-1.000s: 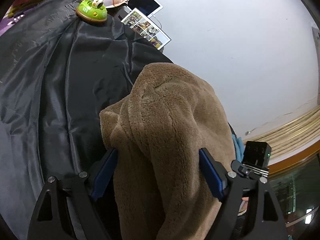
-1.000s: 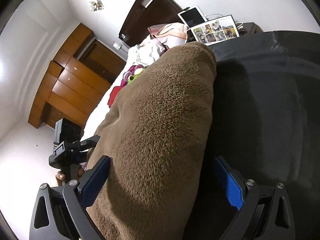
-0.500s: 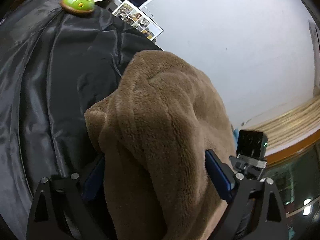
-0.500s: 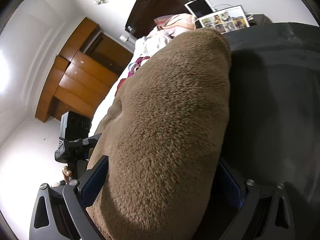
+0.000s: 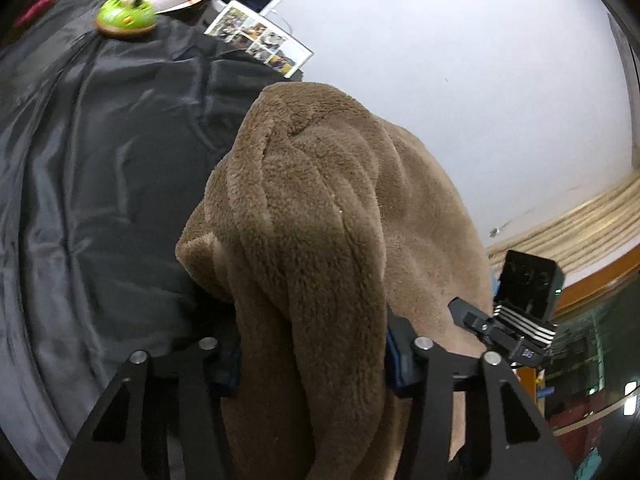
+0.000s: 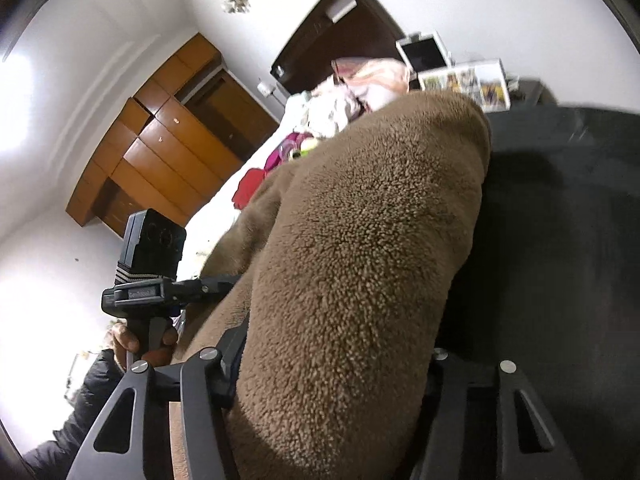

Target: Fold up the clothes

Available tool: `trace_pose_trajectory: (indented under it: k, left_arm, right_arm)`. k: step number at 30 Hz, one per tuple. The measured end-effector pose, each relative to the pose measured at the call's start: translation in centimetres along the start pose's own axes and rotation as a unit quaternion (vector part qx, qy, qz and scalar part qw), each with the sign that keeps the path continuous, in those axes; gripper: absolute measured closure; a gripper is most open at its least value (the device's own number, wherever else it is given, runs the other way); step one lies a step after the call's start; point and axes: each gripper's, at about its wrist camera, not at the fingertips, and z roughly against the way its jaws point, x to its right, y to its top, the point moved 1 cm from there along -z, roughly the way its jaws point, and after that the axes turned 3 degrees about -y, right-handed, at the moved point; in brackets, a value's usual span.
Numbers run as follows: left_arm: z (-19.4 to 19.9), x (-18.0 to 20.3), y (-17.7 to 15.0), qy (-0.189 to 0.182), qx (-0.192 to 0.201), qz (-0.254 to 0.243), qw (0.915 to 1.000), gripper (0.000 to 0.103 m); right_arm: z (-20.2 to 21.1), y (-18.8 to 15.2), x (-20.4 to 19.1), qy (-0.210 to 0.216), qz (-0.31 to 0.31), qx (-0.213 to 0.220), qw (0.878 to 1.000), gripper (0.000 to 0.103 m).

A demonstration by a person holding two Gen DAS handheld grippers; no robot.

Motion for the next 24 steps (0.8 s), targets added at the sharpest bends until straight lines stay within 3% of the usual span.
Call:
trace_pose_trajectory:
  k: [4, 11, 16, 24]
  left_arm:
    - [-0.8, 3.4, 0.4, -0.008, -0.003, -0.020, 0.9998, 0.051]
    - [-5.2, 13.2, 0.8, -0.036, -0.012, -0.072, 0.9966, 0.053]
    - [-11.0, 21.9, 0.9, -0.073, -0.025, -0.104, 0.9916, 0.053]
    - [-18.3, 31.7, 0.7, -0.130, -0.065, -0.142, 0.9791, 0.053]
  right_arm:
    - [4.5, -0.2, -0.5, -0.030, 0.025, 0.033, 0.999, 0.045]
    - [14.9, -0.4, 0.8, -0.092, 0.048, 0.094, 0.990, 0.045]
    - [24.0, -0.9, 3.6, -0.139, 0.040, 0.137, 0.980, 0.045]
    - [37.4, -2.8, 9.5, -0.216, 0.011, 0.179, 0.960, 0.045]
